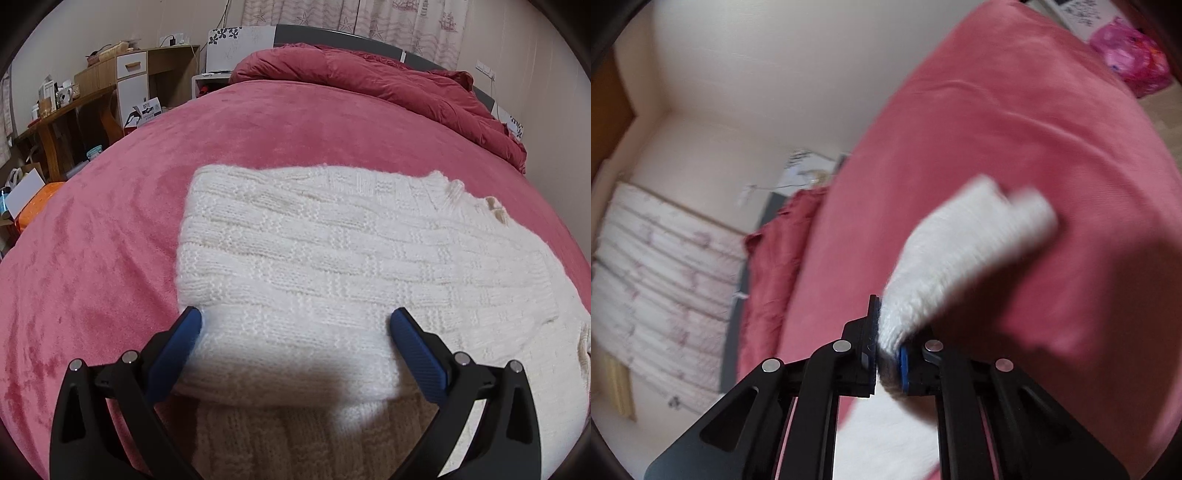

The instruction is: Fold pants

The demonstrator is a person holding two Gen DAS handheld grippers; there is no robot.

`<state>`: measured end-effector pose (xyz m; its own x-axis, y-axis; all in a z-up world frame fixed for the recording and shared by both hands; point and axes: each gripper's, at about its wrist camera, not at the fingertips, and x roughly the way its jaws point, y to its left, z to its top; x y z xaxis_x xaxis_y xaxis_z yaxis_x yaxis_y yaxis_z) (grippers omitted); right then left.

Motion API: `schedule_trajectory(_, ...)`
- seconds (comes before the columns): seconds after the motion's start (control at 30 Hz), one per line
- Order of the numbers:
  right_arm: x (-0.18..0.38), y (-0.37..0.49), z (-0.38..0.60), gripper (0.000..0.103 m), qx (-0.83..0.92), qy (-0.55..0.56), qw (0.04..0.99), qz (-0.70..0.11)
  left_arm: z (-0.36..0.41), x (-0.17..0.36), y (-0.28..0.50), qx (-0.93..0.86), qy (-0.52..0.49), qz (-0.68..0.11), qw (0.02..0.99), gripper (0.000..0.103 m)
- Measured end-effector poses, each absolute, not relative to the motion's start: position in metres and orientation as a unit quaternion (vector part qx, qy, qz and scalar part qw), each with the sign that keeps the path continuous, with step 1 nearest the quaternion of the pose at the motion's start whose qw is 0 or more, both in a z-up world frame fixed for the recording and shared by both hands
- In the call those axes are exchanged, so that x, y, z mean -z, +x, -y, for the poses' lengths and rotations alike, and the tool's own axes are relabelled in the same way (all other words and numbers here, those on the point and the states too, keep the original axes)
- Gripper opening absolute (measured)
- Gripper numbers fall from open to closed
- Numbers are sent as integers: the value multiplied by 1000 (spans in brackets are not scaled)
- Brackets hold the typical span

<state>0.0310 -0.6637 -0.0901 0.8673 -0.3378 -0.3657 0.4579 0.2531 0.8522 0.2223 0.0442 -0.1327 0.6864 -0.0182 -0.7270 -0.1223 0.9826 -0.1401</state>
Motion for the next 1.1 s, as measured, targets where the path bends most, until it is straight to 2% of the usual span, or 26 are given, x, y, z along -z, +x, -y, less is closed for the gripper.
schedule_trajectory(0.17, 52, 58, 615, 8, 173, 516, 837, -62, -46, 132, 221, -27, -92, -393, 914, 101)
schedule_trajectory(0.43, 7, 132, 483, 8, 21, 395, 909, -133, -52, 132, 218, -17, -110, -387, 915, 101)
schedule_trajectory(0.6, 6, 168, 401, 8, -56, 331, 924, -183, -52, 132, 218, -16, -112, -386, 915, 101)
schedule_trajectory(0.73, 14, 185, 316, 8, -117, 207, 944, -228, -52, 132, 218, -15, -113, -386, 915, 101)
schedule_trajectory(0.87, 54, 201, 245, 10, -135, 71, 937, -315, -52, 132, 218, -15, -114, -386, 915, 101)
schedule_trajectory(0.9, 68, 204, 233, 14, -137, 42, 928, -344, -52, 132, 218, -15, -114, -386, 915, 101)
schedule_trajectory(0.93, 77, 206, 226, 28, -143, 27, 920, -364, -52, 132, 218, -15, -114, -386, 915, 101)
schedule_trajectory(0.97, 86, 206, 221, 35, -148, 17, 912, -383, -52, 132, 218, -14, -115, -386, 915, 101)
schedule_trajectory(1.03, 90, 199, 216, 57, -167, 17, 907, -386, -52, 132, 218, -15, -114, -386, 915, 101)
schedule_trajectory(1.1, 82, 187, 217, 58, -171, 25, 908, -381, -52, 130, 217, -13, -118, -382, 917, 101)
